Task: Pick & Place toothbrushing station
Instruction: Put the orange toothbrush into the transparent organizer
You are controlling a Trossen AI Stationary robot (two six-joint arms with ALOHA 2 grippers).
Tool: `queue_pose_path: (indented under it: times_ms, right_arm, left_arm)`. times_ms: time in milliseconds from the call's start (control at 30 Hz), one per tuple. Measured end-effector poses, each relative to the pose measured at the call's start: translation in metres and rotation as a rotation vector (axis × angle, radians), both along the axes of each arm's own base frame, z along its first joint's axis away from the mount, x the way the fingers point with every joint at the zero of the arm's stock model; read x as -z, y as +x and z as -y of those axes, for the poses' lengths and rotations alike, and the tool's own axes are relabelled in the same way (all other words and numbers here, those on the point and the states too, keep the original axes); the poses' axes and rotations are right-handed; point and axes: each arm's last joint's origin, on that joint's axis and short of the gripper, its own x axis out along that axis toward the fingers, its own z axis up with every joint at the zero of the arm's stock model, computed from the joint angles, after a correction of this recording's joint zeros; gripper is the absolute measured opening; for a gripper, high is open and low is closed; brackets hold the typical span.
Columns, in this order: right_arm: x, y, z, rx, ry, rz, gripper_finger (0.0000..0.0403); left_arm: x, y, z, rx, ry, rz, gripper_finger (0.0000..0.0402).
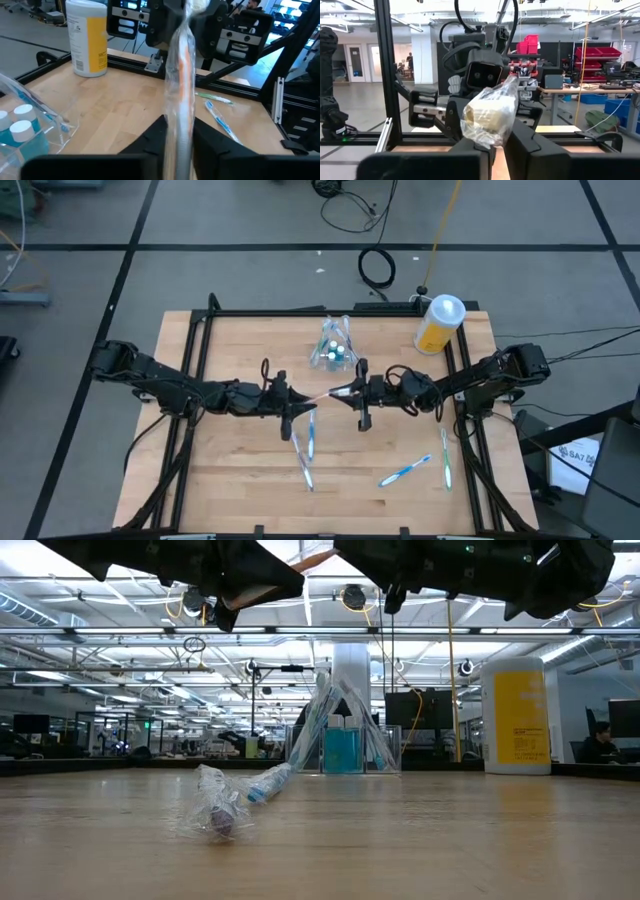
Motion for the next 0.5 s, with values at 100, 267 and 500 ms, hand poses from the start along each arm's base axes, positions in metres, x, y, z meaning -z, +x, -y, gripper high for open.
queue_pose_path:
  times_ms: [100,267,500]
  right_arm:
    - [0.001,0.0,0.0,-0.001,-0.002,-0.016,0.0017]
    - [0.003,0.001,0.0,0.0,-0.004,-0.033,0.001]
    - [0.012,0.001,0.005,0.152,-0.015,-0.154,0.0015]
  left_arm:
    - [0.001,0.0,0.0,0.0,0.008,-0.012,0.0102]
    - [0.006,-0.001,0.0,0.005,0.053,-0.062,0.0138]
    - [0.015,-0.004,-0.002,-0.03,0.083,-0.162,0.0164]
